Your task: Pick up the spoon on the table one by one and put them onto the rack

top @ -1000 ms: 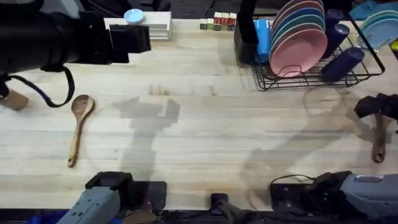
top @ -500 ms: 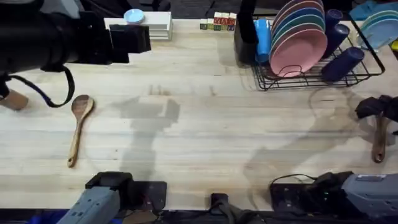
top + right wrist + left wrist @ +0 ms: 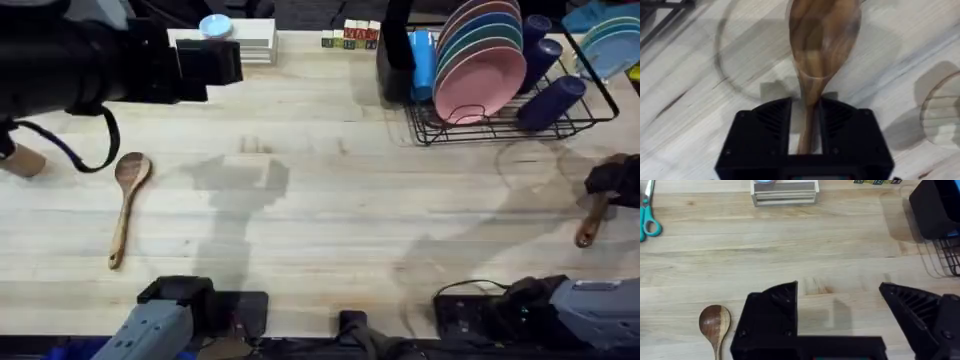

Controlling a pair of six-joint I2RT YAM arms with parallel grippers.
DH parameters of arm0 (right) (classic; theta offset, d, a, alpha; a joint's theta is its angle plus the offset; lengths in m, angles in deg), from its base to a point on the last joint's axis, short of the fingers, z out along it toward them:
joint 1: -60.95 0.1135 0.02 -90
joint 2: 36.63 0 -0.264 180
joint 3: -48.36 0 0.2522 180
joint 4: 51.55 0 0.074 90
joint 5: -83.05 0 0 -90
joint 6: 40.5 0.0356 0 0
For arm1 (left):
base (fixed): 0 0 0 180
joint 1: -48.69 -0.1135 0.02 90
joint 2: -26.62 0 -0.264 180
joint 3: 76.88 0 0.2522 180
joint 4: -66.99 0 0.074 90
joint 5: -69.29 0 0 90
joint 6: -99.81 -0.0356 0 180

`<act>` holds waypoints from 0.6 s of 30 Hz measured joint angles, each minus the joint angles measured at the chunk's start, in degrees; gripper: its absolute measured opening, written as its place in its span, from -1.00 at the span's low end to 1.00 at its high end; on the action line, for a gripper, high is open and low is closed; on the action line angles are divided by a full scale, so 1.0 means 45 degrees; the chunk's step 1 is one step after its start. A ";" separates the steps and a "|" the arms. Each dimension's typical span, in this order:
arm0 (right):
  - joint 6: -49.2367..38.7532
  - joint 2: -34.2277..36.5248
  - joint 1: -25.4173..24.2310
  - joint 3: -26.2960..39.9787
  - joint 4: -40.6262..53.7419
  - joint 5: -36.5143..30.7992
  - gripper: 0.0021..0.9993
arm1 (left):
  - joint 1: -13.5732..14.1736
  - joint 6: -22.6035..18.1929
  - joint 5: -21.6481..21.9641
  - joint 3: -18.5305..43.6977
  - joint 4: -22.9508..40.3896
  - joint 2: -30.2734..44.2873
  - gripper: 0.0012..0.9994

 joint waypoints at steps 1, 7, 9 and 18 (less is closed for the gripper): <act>-0.0017 0.0000 0.0000 0.0000 -0.0030 -0.0047 -0.44 | 0.0000 0.0000 -0.0002 0.0000 0.0000 -0.0002 0.99; -0.0034 0.0000 -0.0015 0.0000 -0.0130 -0.0242 -0.90 | 0.0000 0.0000 -0.0004 0.0000 0.0000 -0.0004 0.99; -0.0034 0.0000 -0.0015 0.0000 -0.0145 -0.0247 -0.91 | 0.0000 0.0000 -0.0005 0.0004 0.0000 -0.0004 0.99; -0.0065 -0.0005 -0.0015 0.0024 -0.0150 -0.0257 -0.92 | 0.0000 0.0000 -0.0005 0.0000 0.0000 -0.0005 0.99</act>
